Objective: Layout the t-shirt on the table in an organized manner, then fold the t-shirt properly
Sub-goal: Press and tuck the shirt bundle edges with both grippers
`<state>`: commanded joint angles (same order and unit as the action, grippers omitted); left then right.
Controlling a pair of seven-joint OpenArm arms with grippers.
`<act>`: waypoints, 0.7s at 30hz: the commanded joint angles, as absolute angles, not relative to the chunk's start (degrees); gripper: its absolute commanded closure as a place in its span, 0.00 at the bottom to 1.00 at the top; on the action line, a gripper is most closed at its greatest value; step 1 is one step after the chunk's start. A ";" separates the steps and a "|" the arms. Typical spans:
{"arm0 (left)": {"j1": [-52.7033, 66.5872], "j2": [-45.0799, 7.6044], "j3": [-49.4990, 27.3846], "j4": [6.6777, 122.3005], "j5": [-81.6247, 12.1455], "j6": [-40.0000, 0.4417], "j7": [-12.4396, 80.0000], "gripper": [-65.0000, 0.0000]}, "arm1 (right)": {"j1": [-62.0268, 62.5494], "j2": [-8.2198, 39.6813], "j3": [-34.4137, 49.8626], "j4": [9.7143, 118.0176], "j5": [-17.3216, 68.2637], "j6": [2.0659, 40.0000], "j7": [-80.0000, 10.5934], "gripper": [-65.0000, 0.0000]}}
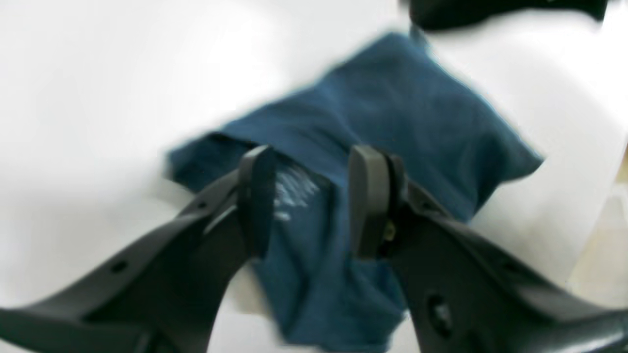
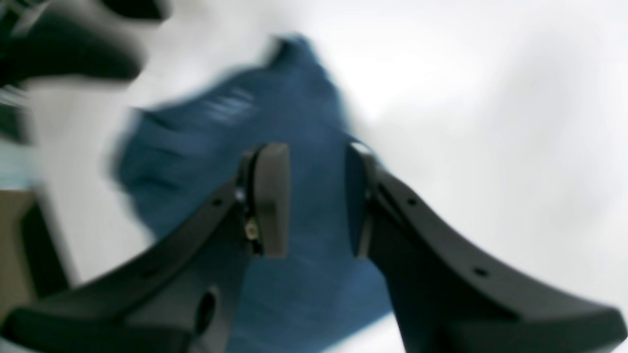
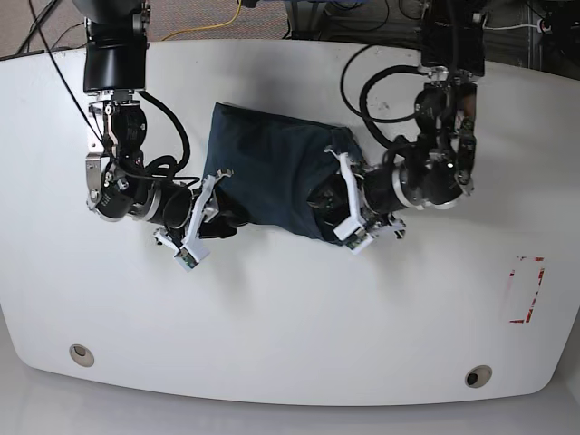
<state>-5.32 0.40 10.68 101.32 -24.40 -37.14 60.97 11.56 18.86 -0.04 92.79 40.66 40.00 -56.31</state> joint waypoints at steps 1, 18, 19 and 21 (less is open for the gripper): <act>-4.88 0.92 12.09 101.23 -22.64 -37.14 60.88 0.64 | 11.03 19.21 -0.04 92.70 38.90 40.00 -55.08 0.72; -2.33 -4.35 18.95 85.76 -17.27 -37.41 52.26 0.64 | 3.21 18.51 0.13 82.95 17.63 40.00 -32.66 0.72; -2.59 -4.88 18.95 85.76 -17.36 -37.41 52.26 0.64 | 2.68 18.33 0.13 82.15 17.63 40.00 -31.52 0.72; -3.21 -6.20 18.95 85.76 -17.27 -37.49 52.26 0.64 | 1.36 18.33 0.13 80.22 17.63 40.00 -28.70 0.72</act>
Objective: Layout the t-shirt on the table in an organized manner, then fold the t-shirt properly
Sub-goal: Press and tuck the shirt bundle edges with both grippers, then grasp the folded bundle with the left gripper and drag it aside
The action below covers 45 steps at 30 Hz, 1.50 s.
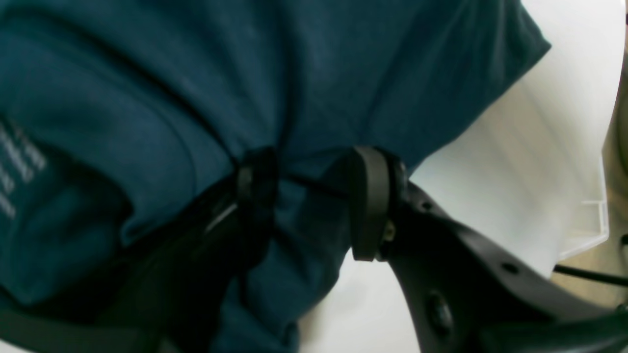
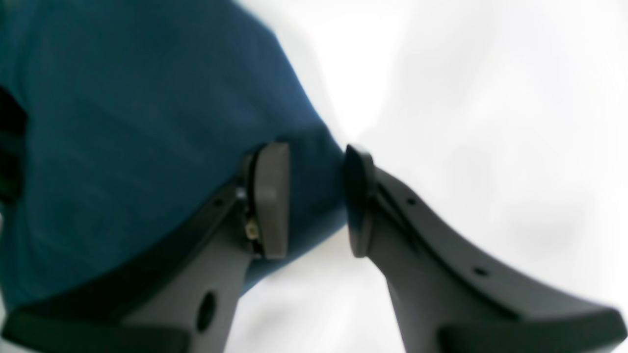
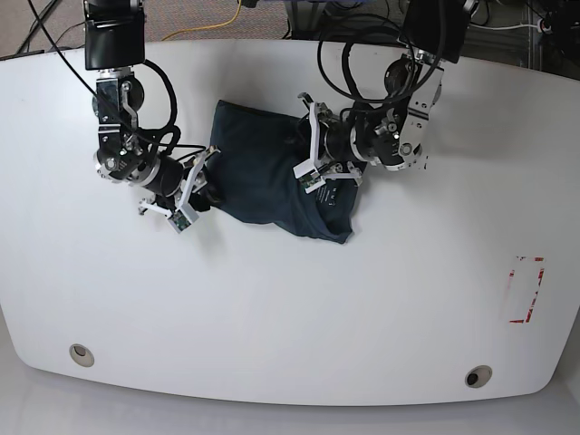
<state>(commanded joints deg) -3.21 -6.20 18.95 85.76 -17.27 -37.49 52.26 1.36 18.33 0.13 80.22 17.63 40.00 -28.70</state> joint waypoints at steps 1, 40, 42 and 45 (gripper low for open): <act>-3.65 -6.73 18.95 85.76 -17.27 -37.49 52.26 0.64 | 0.57 18.33 0.13 79.78 17.63 40.00 -27.65 0.72; -11.74 -7.69 12.97 92.97 -16.92 -40.00 52.62 0.64 | -8.31 10.33 2.24 104.13 17.63 40.00 -37.76 0.72; -10.24 -7.43 12.97 93.93 -16.92 -40.00 52.53 0.64 | -7.43 10.33 2.24 102.64 17.63 40.00 -37.67 0.72; -8.66 -6.90 13.23 95.16 -16.92 -40.00 52.35 0.64 | -6.55 10.51 2.42 101.76 17.63 40.00 -37.58 0.72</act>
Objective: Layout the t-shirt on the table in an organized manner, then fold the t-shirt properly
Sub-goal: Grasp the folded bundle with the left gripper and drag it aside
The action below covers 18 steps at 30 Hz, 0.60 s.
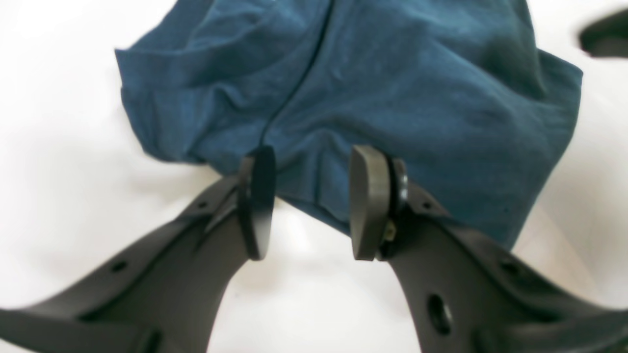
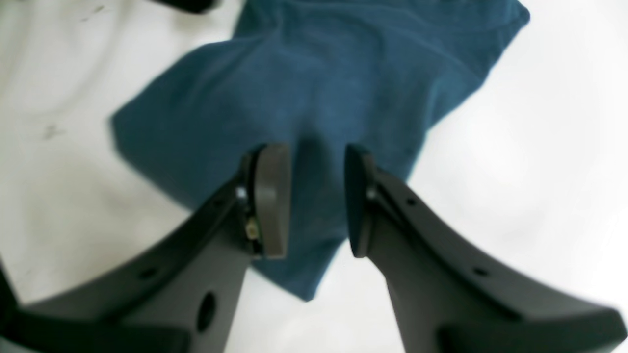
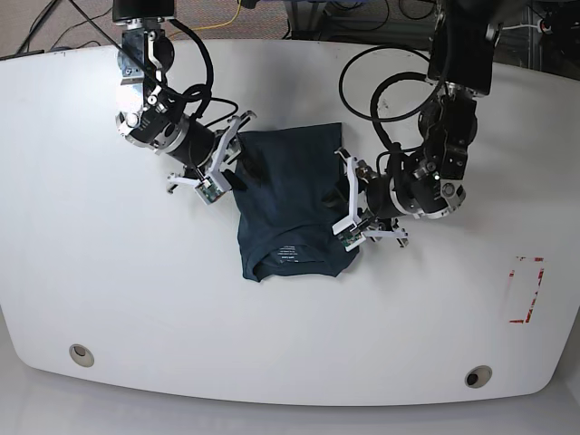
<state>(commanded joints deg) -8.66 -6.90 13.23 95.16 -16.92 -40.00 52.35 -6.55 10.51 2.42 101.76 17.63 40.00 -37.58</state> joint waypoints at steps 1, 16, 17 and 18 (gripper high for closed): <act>-8.48 -6.46 13.23 95.60 -16.92 -40.00 52.35 0.64 | -6.37 10.59 2.59 101.76 17.63 40.00 -37.58 0.72; -10.86 6.29 15.69 97.27 -14.99 -18.59 43.21 0.64 | -6.55 14.81 15.52 104.04 18.15 40.00 -39.16 0.72; -10.86 6.99 16.66 96.57 -13.49 -17.10 42.59 0.64 | -6.55 15.08 16.57 104.04 18.15 40.00 -39.96 0.72; -10.86 7.34 17.19 96.31 -12.70 -16.57 42.33 0.64 | -6.55 15.16 17.10 104.04 18.15 40.00 -40.31 0.72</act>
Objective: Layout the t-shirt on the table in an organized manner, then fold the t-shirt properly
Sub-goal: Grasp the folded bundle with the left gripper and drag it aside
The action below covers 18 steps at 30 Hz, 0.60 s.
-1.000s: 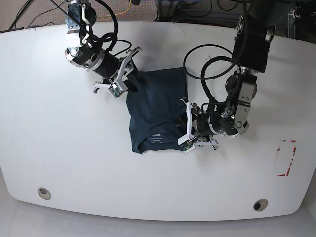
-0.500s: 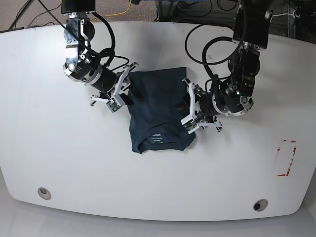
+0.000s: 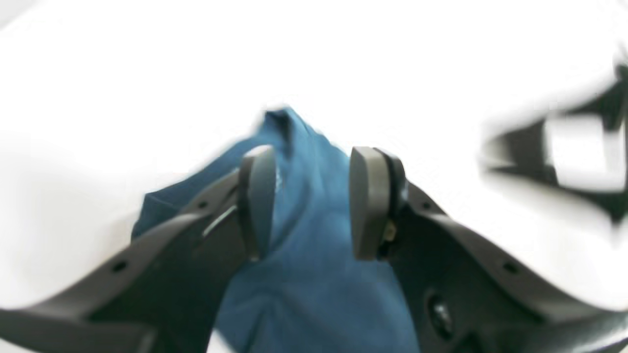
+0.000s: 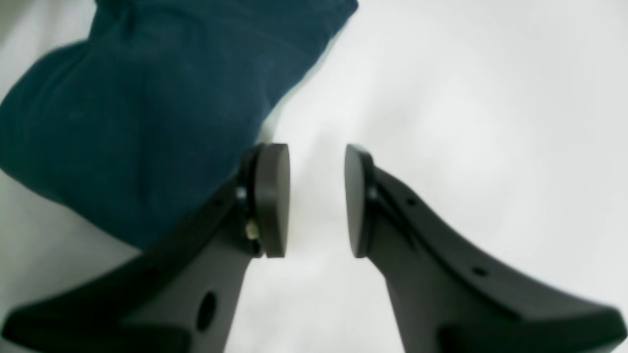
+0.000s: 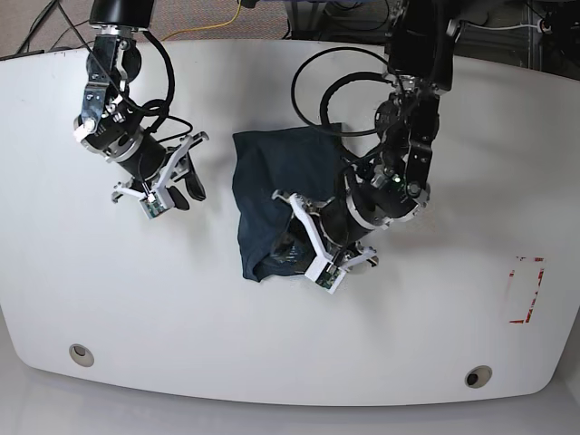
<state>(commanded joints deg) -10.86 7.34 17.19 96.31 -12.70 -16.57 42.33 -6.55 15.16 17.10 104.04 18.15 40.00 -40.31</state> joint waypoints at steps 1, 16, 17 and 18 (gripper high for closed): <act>-10.77 8.22 18.51 95.52 -10.77 -15.34 41.36 0.64 | -6.55 15.16 18.33 104.13 18.15 40.00 -40.92 0.72; -7.08 9.00 28.88 77.23 -4.44 -0.40 23.60 0.64 | -7.08 15.16 27.56 104.40 17.89 40.00 -41.71 0.72; -6.99 8.75 28.88 75.82 -4.53 -0.48 23.16 0.64 | -7.34 15.16 27.74 104.40 18.07 40.00 -41.71 0.72; -6.99 8.04 28.88 73.98 -4.62 -0.84 22.46 0.64 | -7.34 15.08 27.91 104.40 18.15 40.00 -41.71 0.72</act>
<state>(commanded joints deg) -6.99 8.04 28.88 73.98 -4.62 -0.84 22.46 -7.34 15.08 27.91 104.40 18.15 40.00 -41.71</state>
